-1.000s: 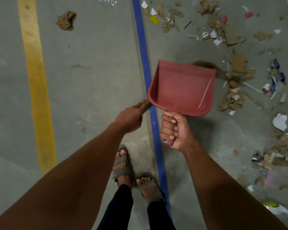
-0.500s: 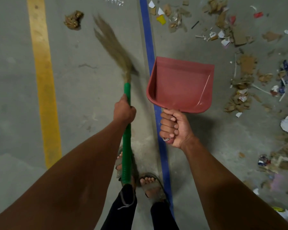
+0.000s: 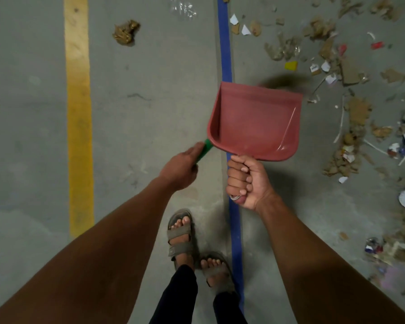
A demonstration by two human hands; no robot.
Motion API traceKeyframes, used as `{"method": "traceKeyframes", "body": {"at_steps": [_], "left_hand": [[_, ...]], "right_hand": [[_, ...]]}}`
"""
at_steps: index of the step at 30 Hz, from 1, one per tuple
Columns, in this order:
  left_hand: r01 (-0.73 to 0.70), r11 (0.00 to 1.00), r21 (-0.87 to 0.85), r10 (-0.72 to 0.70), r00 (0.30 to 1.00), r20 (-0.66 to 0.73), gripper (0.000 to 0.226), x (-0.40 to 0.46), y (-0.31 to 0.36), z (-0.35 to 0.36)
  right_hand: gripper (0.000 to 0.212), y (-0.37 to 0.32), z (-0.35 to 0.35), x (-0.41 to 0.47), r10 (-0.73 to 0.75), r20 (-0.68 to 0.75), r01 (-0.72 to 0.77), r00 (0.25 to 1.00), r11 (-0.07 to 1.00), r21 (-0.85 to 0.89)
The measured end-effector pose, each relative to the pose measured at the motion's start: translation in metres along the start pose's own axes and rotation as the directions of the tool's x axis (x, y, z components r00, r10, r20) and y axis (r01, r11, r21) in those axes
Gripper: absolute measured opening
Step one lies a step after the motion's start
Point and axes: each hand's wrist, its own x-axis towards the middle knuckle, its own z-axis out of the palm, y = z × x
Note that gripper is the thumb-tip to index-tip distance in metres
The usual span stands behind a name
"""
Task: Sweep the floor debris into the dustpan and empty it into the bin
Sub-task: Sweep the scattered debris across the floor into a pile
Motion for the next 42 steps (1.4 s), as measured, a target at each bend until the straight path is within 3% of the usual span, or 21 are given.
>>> {"method": "traceKeyframes", "body": {"at_steps": [3, 8, 12, 14, 17, 20, 22, 24, 26, 28, 31, 35, 39, 42], "left_hand": [[0.208, 0.974, -0.094, -0.225, 0.942, -0.249, 0.077, -0.022, -0.030, -0.019], [0.502, 0.806, -0.314, -0.591, 0.654, -0.472, 0.069, -0.051, -0.088, -0.060], [0.672, 0.558, -0.487, -0.828, 0.415, -0.376, 0.055, -0.055, -0.134, -0.091], [0.752, 0.433, -0.497, -0.901, 0.345, -0.263, 0.044, -0.048, -0.149, -0.106], [0.791, 0.474, -0.386, -0.880, 0.426, -0.209, 0.043, -0.034, -0.154, -0.116], [0.702, 0.675, -0.226, -0.735, 0.615, -0.285, 0.042, -0.016, -0.144, -0.114], [0.596, 0.800, -0.073, -0.591, 0.759, -0.274, 0.051, -0.002, -0.137, -0.112], [0.464, 0.883, 0.067, -0.447, 0.877, -0.177, 0.067, 0.011, -0.132, -0.113], [0.305, 0.936, 0.178, -0.298, 0.952, -0.063, 0.080, 0.021, -0.128, -0.114], [0.158, 0.956, 0.249, -0.166, 0.986, 0.012, 0.085, 0.026, -0.124, -0.115], [0.078, 0.960, 0.270, -0.077, 0.997, -0.014, 0.086, 0.019, -0.115, -0.114], [0.228, 0.964, 0.137, -0.194, 0.956, -0.220, 0.081, 0.003, -0.114, -0.110], [0.489, 0.869, -0.073, -0.479, 0.798, -0.365, 0.074, 0.003, -0.109, -0.112], [0.632, 0.736, -0.244, -0.674, 0.645, -0.361, 0.058, 0.019, -0.100, -0.117]], "right_hand": [[0.041, 0.003, 0.018, 0.020, 0.029, 0.047, -0.029, 0.998, 1.000, -0.001], [0.041, 0.009, 0.046, 0.051, 0.073, 0.061, -0.072, 0.995, 0.997, -0.031], [0.042, 0.012, 0.058, 0.073, 0.108, 0.072, -0.104, 0.992, 0.993, -0.048], [0.042, 0.015, 0.061, 0.082, 0.123, 0.068, -0.119, 0.990, 0.991, -0.058], [0.043, 0.019, 0.063, 0.090, 0.129, 0.049, -0.125, 0.990, 0.989, -0.074], [0.043, 0.020, 0.065, 0.097, 0.131, 0.034, -0.128, 0.991, 0.988, -0.090], [0.042, 0.020, 0.066, 0.099, 0.132, 0.021, -0.129, 0.991, 0.987, -0.092], [0.042, 0.016, 0.066, 0.101, 0.131, 0.012, -0.129, 0.991, 0.987, -0.100], [0.041, 0.012, 0.068, 0.102, 0.133, 0.023, -0.130, 0.991, 0.986, -0.106], [0.041, 0.006, 0.072, 0.103, 0.132, 0.030, -0.129, 0.991, 0.986, -0.104], [0.042, -0.003, 0.080, 0.102, 0.117, 0.035, -0.113, 0.993, 0.990, -0.089], [0.041, -0.016, 0.091, 0.104, 0.096, 0.063, -0.092, 0.993, 0.993, -0.072], [0.042, -0.028, 0.096, 0.104, 0.073, 0.049, -0.070, 0.996, 0.995, -0.072], [0.042, -0.038, 0.091, 0.105, 0.072, 0.075, -0.068, 0.995, 0.996, -0.052]]}}
